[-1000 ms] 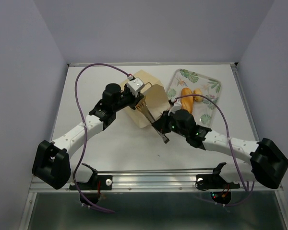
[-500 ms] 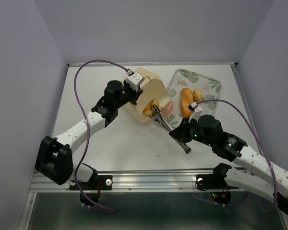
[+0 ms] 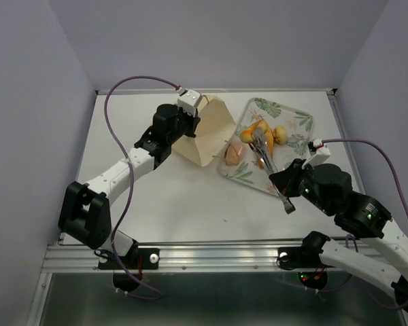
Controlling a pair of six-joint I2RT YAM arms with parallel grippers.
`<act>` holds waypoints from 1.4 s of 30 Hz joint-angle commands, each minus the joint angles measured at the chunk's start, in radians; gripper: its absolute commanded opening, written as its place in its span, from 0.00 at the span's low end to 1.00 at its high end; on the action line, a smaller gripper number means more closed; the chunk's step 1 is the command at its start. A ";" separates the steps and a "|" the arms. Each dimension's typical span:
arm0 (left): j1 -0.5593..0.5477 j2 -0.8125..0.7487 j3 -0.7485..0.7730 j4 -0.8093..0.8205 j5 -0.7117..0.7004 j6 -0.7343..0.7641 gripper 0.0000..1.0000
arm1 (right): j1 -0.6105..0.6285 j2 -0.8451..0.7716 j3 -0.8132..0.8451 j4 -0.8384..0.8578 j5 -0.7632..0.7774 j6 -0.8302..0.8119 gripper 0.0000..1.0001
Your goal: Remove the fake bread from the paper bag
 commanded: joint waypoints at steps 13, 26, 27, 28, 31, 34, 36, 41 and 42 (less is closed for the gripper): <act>0.193 -0.025 0.212 -0.090 0.041 -0.495 0.00 | -0.315 0.426 0.101 0.018 -0.004 -0.105 0.01; 0.282 -0.081 0.061 0.019 0.108 -0.557 0.00 | -0.342 0.463 0.125 0.202 -0.223 -0.282 0.03; 0.283 -0.082 0.054 0.020 0.112 -0.557 0.00 | -0.342 0.478 0.126 0.211 -0.221 -0.284 0.06; 0.285 -0.085 0.051 0.022 0.112 -0.557 0.00 | -0.342 0.491 0.125 0.216 -0.207 -0.284 0.08; 0.292 -0.085 0.052 0.020 0.100 -0.561 0.00 | -0.342 0.546 0.110 0.241 -0.198 -0.281 0.10; 0.305 -0.079 0.049 0.010 0.080 -0.578 0.00 | -0.361 0.590 0.106 0.286 -0.174 -0.265 0.11; 0.311 -0.075 0.045 0.011 0.078 -0.580 0.01 | -0.375 0.603 0.105 0.310 -0.144 -0.265 0.13; 0.334 -0.059 0.038 0.005 0.068 -0.587 0.07 | -0.398 0.644 0.103 0.354 -0.132 -0.271 0.17; 0.335 -0.058 0.037 0.002 0.063 -0.590 0.08 | -0.408 0.650 0.099 0.356 -0.126 -0.268 0.19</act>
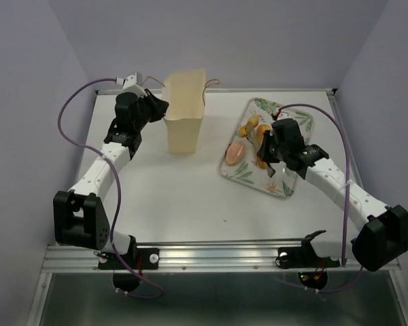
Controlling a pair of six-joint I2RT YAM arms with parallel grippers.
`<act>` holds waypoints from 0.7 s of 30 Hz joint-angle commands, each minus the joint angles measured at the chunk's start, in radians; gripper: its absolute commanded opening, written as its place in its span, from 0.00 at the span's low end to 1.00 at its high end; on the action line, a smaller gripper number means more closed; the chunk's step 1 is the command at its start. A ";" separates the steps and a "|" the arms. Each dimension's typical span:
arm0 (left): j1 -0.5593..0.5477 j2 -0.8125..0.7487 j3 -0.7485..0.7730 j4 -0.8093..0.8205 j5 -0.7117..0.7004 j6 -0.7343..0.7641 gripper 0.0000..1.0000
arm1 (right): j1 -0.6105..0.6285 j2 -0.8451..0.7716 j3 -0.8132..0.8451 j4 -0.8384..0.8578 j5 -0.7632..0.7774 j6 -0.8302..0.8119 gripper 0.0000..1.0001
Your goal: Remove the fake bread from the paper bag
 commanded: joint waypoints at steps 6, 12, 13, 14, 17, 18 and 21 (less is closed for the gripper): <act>0.030 -0.032 -0.010 0.008 -0.037 -0.022 0.43 | -0.055 0.026 -0.018 0.174 -0.009 0.017 0.29; 0.031 -0.061 -0.001 -0.027 -0.065 -0.008 0.99 | -0.064 0.032 -0.018 0.178 -0.011 0.026 0.45; 0.031 -0.069 0.000 -0.036 -0.068 -0.006 0.99 | -0.064 0.029 -0.022 0.178 -0.013 0.028 0.47; 0.031 -0.069 0.000 -0.036 -0.071 -0.005 0.99 | -0.064 0.027 -0.025 0.178 -0.013 0.029 0.47; 0.031 -0.090 0.006 -0.056 -0.085 0.006 0.99 | -0.073 0.018 -0.035 0.178 -0.013 0.038 0.52; 0.031 -0.103 0.013 -0.070 -0.095 0.011 0.99 | -0.073 0.010 -0.037 0.178 -0.011 0.041 0.53; 0.031 -0.133 0.025 -0.101 -0.126 0.034 0.99 | -0.073 -0.008 -0.048 0.177 -0.002 0.046 0.54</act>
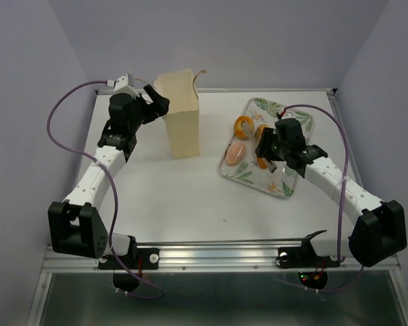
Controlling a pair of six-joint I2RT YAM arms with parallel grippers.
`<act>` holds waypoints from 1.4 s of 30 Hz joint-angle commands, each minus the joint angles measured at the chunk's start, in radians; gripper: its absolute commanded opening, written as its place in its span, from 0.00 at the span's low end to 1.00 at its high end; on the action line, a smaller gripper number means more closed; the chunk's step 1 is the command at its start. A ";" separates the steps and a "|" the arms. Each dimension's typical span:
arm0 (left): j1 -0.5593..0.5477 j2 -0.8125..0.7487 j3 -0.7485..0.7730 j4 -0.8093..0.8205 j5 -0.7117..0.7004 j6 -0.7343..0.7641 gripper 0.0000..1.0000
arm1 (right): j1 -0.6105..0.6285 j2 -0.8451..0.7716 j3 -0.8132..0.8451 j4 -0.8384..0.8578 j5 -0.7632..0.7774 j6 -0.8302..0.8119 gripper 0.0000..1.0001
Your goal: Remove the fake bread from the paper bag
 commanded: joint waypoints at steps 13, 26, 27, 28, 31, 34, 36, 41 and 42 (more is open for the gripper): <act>0.005 -0.239 0.009 -0.071 -0.124 0.083 0.99 | -0.008 -0.157 0.012 0.021 0.054 0.016 0.53; 0.005 -0.344 -0.111 -0.079 -0.304 0.047 0.99 | -0.282 -0.173 0.038 -0.211 0.422 0.098 0.54; 0.005 -0.353 -0.129 -0.067 -0.307 0.045 0.99 | -0.321 -0.168 0.029 -0.198 0.416 0.097 0.53; 0.005 -0.358 -0.140 -0.054 -0.299 0.041 0.99 | -0.356 -0.162 0.006 -0.150 0.415 0.089 0.54; 0.005 -0.355 -0.160 -0.022 -0.282 0.039 0.99 | -0.467 -0.141 -0.021 -0.089 0.352 0.046 0.54; 0.005 -0.336 -0.148 -0.027 -0.288 0.056 0.99 | -0.491 -0.116 -0.066 0.051 0.309 -0.035 0.57; 0.005 -0.329 -0.143 -0.017 -0.297 0.063 0.99 | -0.511 -0.072 -0.086 0.060 0.310 -0.055 0.57; 0.005 -0.303 -0.091 0.015 -0.333 0.083 0.99 | -0.625 0.039 -0.119 0.102 0.304 -0.063 0.59; 0.005 -0.301 -0.070 0.010 -0.337 0.097 0.99 | -0.644 0.059 -0.147 0.115 0.257 -0.060 0.59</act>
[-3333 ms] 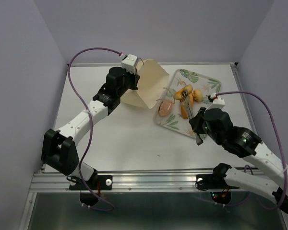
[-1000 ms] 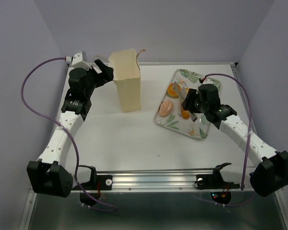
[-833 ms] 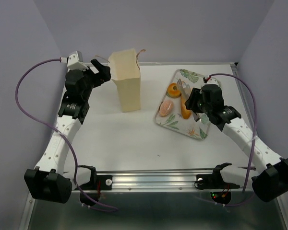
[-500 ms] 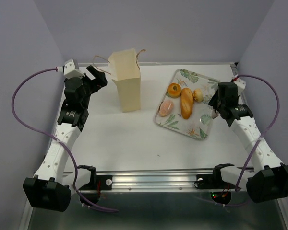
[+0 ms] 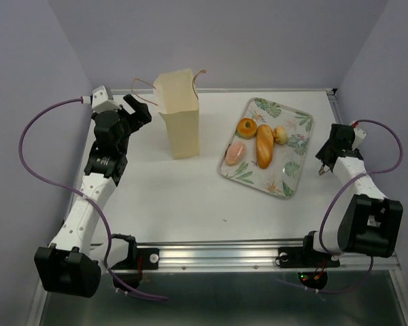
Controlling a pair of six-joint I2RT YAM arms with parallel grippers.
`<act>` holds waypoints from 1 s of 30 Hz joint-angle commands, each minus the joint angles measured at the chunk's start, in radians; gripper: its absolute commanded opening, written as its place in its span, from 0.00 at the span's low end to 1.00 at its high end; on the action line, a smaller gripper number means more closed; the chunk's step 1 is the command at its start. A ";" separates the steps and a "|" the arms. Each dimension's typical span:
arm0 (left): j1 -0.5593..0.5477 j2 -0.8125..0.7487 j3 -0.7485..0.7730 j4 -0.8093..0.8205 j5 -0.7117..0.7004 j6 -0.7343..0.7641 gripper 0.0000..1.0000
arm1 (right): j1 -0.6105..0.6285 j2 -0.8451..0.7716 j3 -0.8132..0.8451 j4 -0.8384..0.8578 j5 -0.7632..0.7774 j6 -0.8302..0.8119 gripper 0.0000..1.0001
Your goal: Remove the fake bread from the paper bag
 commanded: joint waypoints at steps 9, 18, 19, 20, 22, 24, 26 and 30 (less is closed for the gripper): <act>0.004 0.012 0.112 0.034 -0.090 0.047 0.99 | -0.120 0.123 -0.108 0.126 -0.159 0.011 0.83; 0.004 -0.013 0.109 0.011 -0.093 0.024 0.99 | -0.120 -0.045 0.052 -0.064 -0.125 0.044 1.00; 0.006 -0.013 0.109 0.006 -0.093 0.021 0.99 | -0.120 -0.064 0.077 -0.079 -0.133 0.044 1.00; 0.006 -0.013 0.110 0.003 -0.096 0.017 0.99 | -0.120 -0.081 0.099 -0.099 -0.145 0.036 1.00; 0.006 -0.016 0.100 -0.002 -0.102 0.013 0.99 | -0.120 -0.131 0.158 -0.128 -0.177 0.022 1.00; 0.006 -0.020 0.090 -0.003 -0.113 0.008 0.99 | -0.120 -0.155 0.200 -0.155 -0.192 0.042 1.00; 0.004 -0.029 0.077 -0.003 -0.125 0.005 0.99 | -0.120 -0.187 0.246 -0.165 -0.241 0.047 1.00; 0.006 -0.046 0.051 0.001 -0.136 0.005 0.99 | -0.120 -0.233 0.275 -0.161 -0.307 0.042 1.00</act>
